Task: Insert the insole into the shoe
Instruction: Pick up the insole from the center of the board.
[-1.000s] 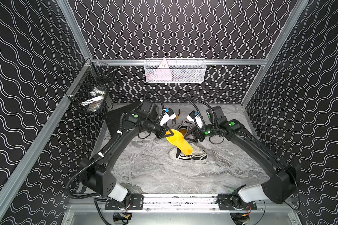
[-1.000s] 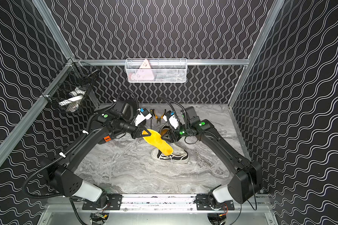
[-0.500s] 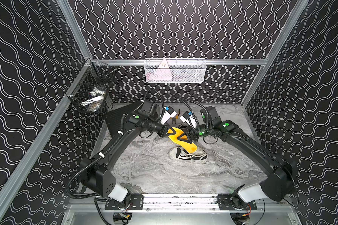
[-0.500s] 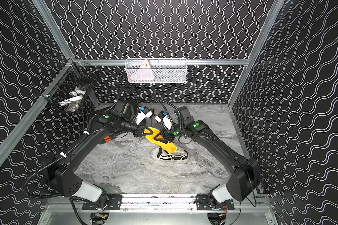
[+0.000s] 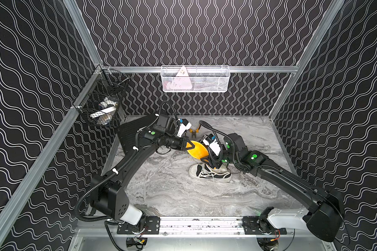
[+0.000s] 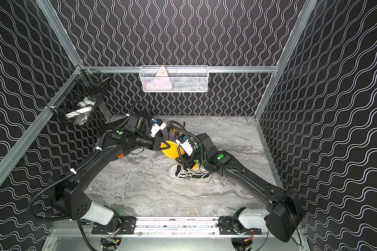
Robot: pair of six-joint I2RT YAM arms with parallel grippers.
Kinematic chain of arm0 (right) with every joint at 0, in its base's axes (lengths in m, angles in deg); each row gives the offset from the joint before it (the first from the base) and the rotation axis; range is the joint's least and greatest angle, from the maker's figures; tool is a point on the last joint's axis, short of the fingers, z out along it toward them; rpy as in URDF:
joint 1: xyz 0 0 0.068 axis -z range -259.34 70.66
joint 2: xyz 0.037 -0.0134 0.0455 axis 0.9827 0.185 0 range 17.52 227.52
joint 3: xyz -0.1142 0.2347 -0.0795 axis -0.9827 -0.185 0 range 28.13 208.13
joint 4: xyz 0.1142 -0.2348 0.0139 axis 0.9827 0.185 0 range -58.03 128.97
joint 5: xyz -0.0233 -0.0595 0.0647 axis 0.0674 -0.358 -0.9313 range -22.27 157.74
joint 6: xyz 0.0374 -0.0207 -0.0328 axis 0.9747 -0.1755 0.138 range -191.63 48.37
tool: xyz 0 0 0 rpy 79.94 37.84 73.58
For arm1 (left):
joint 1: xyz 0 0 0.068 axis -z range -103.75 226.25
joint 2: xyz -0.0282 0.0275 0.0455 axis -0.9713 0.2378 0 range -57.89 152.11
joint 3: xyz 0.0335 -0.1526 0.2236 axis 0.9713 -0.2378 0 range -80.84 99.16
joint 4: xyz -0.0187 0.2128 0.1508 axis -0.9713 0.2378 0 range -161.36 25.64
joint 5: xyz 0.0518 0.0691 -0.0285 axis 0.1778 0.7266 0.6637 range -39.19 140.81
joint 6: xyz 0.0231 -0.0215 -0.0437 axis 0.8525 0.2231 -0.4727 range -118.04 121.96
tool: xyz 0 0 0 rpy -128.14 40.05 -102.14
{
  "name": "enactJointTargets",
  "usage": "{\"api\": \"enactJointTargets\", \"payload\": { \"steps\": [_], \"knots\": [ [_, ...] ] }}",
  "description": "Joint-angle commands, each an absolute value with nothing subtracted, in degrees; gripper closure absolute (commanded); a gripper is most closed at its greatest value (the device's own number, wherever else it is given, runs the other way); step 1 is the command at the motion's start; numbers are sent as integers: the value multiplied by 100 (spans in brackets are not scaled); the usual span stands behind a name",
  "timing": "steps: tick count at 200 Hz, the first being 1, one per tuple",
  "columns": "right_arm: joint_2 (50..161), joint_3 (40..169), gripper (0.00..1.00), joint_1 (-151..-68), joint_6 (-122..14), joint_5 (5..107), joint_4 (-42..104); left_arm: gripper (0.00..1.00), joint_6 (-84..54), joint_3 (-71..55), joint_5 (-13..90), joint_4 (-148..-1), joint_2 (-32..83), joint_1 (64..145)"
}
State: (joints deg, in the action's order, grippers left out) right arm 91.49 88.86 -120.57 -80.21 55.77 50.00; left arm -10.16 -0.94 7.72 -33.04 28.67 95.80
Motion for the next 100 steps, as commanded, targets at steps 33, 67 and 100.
{"api": "enactJointTargets", "payload": {
  "steps": [33, 67, 100],
  "knots": [
    [9241, 9166, 34, -11890, -8196, 5676, 4841, 100, -310, -100, 509, -3085, 2789, 9933],
    [9631, 9612, 37, -11864, -8459, 5144, 5292, 100, -319, -75, 414, -3149, 2798, 9953],
    [9737, 9783, 59, -11828, -8536, 4616, 5597, 100, -349, -59, 516, -3181, 2806, 9947]
  ]
}}
